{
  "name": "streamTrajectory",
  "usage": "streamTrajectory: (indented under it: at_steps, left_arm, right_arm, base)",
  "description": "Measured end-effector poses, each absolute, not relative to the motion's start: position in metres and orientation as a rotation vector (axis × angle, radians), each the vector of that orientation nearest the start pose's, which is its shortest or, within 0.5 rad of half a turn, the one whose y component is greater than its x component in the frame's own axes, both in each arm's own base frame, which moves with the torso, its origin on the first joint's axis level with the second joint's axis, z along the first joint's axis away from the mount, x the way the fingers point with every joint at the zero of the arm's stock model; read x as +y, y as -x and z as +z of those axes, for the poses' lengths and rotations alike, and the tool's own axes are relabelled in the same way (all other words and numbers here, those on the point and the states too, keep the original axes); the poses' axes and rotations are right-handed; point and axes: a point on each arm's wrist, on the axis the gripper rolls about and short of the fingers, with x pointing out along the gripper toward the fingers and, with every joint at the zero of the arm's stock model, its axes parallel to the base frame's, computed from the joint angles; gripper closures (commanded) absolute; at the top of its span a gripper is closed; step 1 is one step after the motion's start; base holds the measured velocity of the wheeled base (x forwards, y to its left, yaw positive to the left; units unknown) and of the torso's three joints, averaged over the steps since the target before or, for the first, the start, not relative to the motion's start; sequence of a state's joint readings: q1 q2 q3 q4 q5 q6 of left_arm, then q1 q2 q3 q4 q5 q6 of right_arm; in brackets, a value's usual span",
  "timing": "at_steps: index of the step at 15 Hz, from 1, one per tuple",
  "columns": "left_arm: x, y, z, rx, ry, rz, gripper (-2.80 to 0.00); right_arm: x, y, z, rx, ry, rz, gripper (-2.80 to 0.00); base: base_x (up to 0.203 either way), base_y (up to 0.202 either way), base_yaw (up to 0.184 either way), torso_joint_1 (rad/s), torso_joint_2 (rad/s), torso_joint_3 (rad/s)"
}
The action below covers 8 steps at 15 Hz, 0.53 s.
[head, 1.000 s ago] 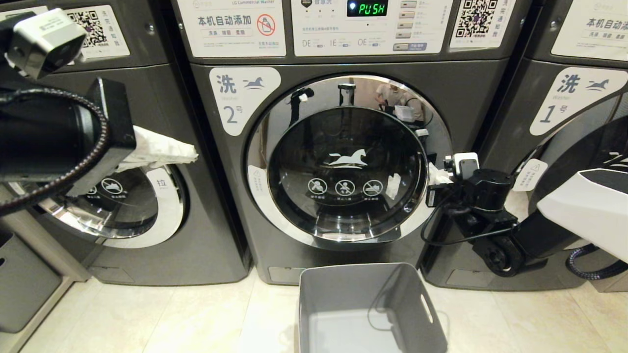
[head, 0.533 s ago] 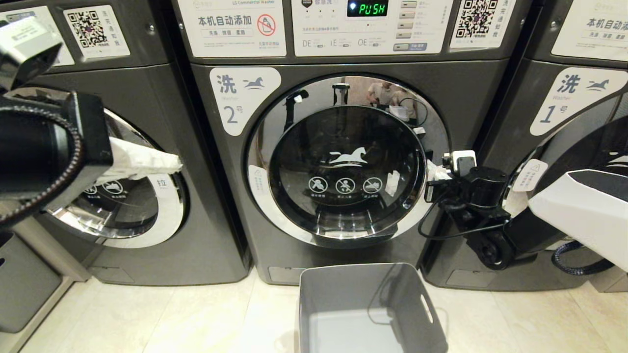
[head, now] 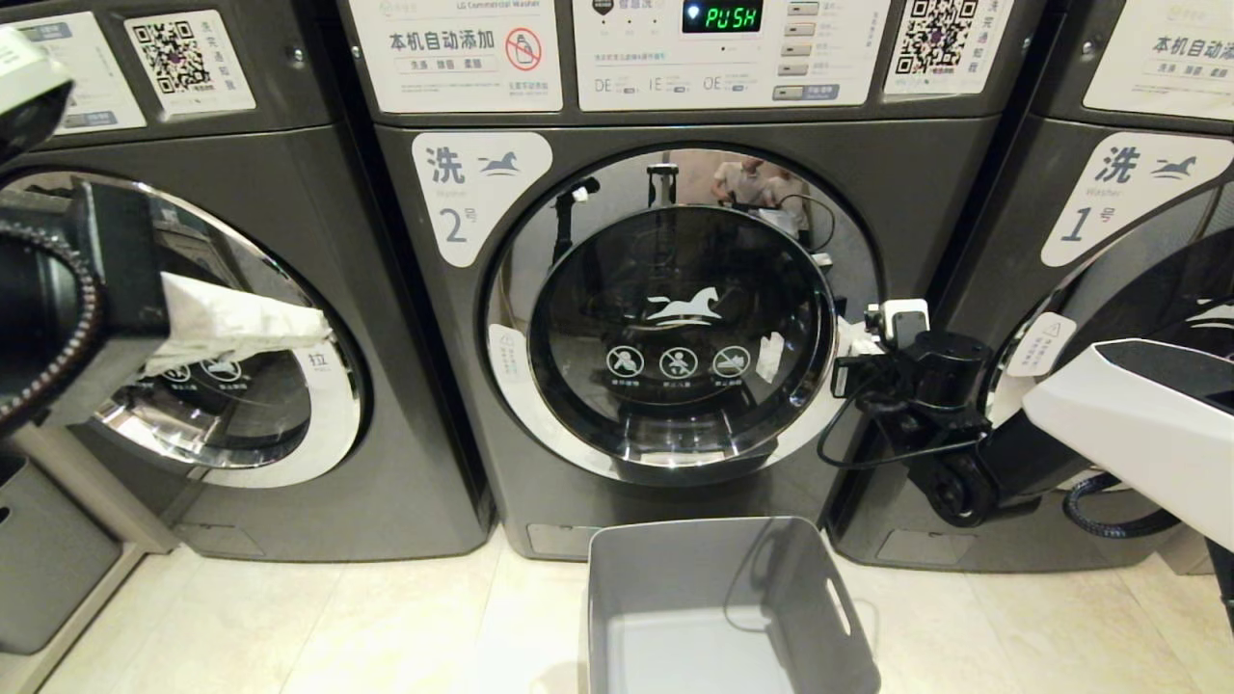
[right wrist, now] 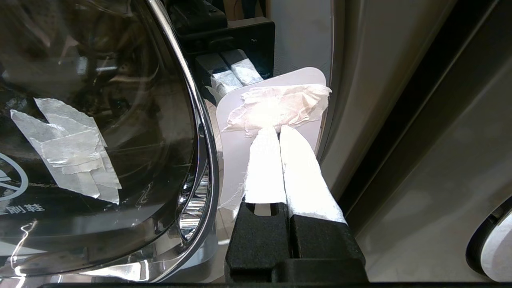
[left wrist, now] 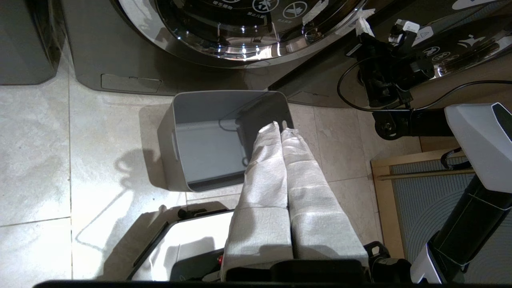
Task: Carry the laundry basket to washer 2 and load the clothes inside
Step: Press the washing machine door tightly with the right hand
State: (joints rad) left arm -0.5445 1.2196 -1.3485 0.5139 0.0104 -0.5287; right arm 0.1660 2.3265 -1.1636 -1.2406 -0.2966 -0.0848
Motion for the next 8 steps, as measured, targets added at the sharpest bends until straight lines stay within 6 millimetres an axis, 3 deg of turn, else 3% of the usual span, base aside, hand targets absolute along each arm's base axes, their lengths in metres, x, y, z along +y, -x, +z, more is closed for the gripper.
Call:
streamTrajectory:
  at_steps: [8]
  left_arm:
    - [-0.0754, -0.1258, 0.3424, 0.492, 0.402, -0.396, 0.0]
  right_arm:
    - [0.0633, -0.4498, 0.0929, -0.089, 0.064, -0.144, 0.0]
  base:
    - [0.0, 0.0, 0.0, 0.0, 0.0, 0.0]
